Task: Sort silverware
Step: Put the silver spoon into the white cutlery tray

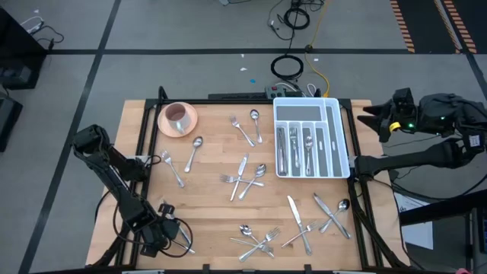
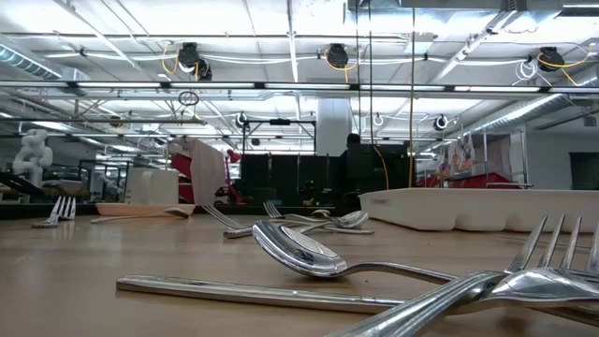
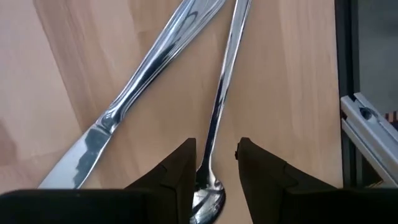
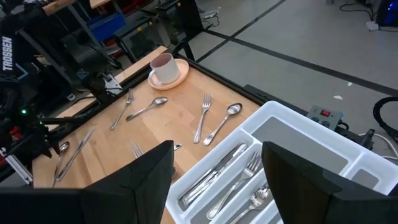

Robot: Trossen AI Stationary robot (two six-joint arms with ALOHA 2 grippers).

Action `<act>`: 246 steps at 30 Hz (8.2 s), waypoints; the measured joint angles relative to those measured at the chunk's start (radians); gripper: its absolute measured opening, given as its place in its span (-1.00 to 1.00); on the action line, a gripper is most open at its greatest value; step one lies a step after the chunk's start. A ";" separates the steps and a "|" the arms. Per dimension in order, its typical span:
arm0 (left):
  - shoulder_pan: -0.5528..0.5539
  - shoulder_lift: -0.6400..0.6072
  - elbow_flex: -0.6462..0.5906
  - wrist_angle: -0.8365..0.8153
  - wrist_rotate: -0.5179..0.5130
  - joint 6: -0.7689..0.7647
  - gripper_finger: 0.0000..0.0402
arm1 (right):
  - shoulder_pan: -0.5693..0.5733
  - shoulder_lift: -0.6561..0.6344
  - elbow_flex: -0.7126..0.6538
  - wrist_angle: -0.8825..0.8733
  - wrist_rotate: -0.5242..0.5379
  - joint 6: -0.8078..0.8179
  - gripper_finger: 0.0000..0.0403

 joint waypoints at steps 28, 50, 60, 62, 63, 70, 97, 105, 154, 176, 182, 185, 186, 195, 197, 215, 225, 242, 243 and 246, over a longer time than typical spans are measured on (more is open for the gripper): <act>-0.026 0.004 -0.174 0.216 0.120 -0.088 -0.95 | 0.000 0.074 0.000 0.001 -0.001 -0.018 0.18; 0.171 0.002 0.227 -0.357 -0.576 -0.177 -1.00 | 0.000 0.073 0.000 -0.005 0.022 -0.117 0.18; 0.486 0.002 0.304 -0.101 -1.078 0.548 -1.00 | 0.000 0.073 0.000 -0.007 0.051 -0.164 0.18; 0.549 0.002 0.306 0.074 -1.112 0.850 -1.00 | 0.000 0.073 0.000 -0.008 0.045 -0.166 0.18; 0.579 0.002 0.306 0.166 -1.114 0.992 -1.00 | 0.000 0.073 0.000 -0.008 0.045 -0.166 0.18; 0.772 0.028 0.307 0.751 -1.029 1.804 -1.00 | 0.000 0.108 0.000 -0.008 0.044 -0.106 0.18; 0.868 0.520 0.718 1.265 -0.400 2.309 -1.00 | -0.117 0.353 -0.045 0.397 -0.380 -0.055 0.18; 0.849 0.521 0.719 1.282 -0.432 2.329 -1.00 | -0.226 0.248 -0.290 0.626 -0.642 0.034 0.18; 0.847 0.488 0.718 1.061 -0.635 1.670 -0.56 | -0.451 0.295 -0.552 0.781 -0.775 -0.033 -1.00; 0.780 0.353 0.718 0.864 -0.866 1.227 -0.55 | -1.117 0.076 -1.075 0.982 -1.350 -0.080 -1.00; 0.780 0.333 0.718 0.842 -0.875 1.226 -0.55 | -1.165 0.119 -1.194 1.129 -1.316 -0.077 -1.00; 0.778 0.334 0.717 0.840 -0.877 1.226 -0.55 | -1.187 0.137 -1.254 1.186 -1.300 -0.075 -1.00; 0.778 0.333 0.717 0.843 -0.880 1.226 -0.55 | -1.193 0.143 -1.271 1.201 -1.302 -0.068 -1.00; 0.778 0.333 0.717 0.841 -0.883 1.225 -0.55 | -1.201 0.147 -1.311 1.224 -1.179 -0.087 -1.00; 0.778 0.333 0.717 0.836 -0.883 1.225 -0.55 | -1.199 0.150 -1.311 1.205 -1.131 -0.114 -1.00; 0.778 0.333 0.717 0.810 -0.884 1.220 -0.55 | -1.098 0.266 -1.308 1.222 -0.952 -0.190 -1.00; 0.778 0.333 0.717 0.753 -0.884 1.121 -0.55 | -1.062 0.287 -1.307 1.226 -0.897 -0.215 -0.96; 0.777 0.333 0.717 0.758 -0.919 1.120 -0.55 | -1.057 0.273 -1.302 1.211 -0.902 -0.237 -0.65; 0.775 0.333 0.717 0.765 -0.922 1.120 -0.55 | -1.057 0.264 -1.294 1.206 -0.909 -0.238 -0.64; 0.766 0.334 0.717 0.824 -0.925 1.121 -0.55 | -1.058 0.238 -1.247 1.165 -0.924 -0.233 -0.59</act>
